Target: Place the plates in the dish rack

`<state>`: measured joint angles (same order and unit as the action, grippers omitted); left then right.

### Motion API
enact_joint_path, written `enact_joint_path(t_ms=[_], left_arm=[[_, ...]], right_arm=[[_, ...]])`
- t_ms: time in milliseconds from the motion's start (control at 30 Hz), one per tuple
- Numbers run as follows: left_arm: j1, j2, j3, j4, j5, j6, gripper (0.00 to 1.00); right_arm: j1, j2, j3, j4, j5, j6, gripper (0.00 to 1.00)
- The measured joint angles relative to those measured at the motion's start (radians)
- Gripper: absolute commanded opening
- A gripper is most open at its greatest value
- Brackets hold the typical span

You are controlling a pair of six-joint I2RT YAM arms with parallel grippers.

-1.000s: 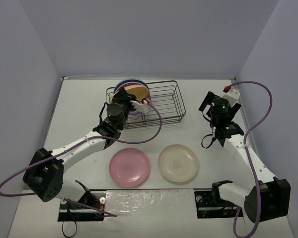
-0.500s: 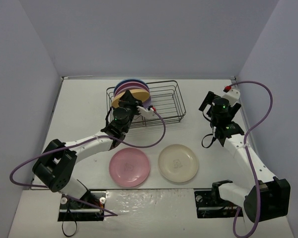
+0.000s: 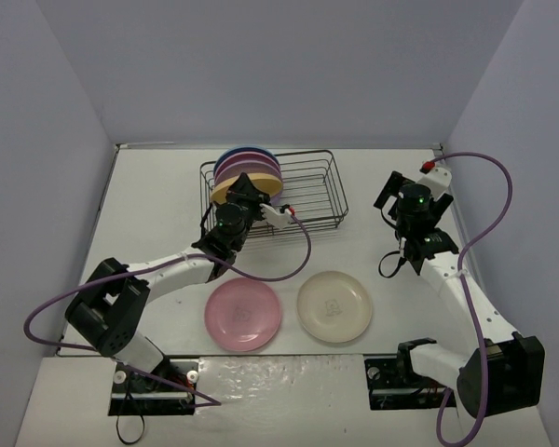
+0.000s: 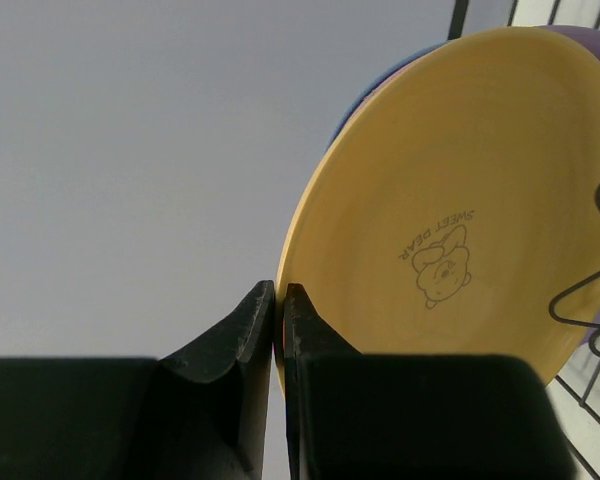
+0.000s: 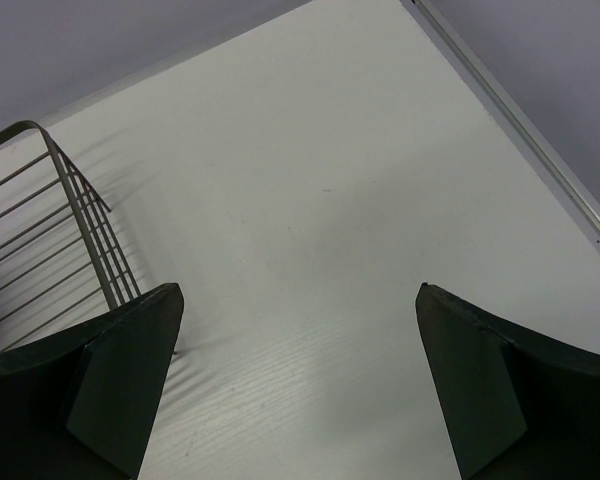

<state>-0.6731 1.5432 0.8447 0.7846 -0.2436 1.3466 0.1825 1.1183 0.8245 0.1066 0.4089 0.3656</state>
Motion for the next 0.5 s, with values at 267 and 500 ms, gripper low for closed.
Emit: enact_joint_path(t_ms=[267,500], left_arm=[[0.000,0.002,-0.001,-0.087,0.023,-0.042,0.06],[0.000,0.027,0.004,-0.115,0.034,-0.082,0.19]], right_arm=[[0.000,0.000,0.000,0.000,-0.006,0.000,1.00],[0.000,0.002,0.000,0.001,-0.025,0.000,1.00]])
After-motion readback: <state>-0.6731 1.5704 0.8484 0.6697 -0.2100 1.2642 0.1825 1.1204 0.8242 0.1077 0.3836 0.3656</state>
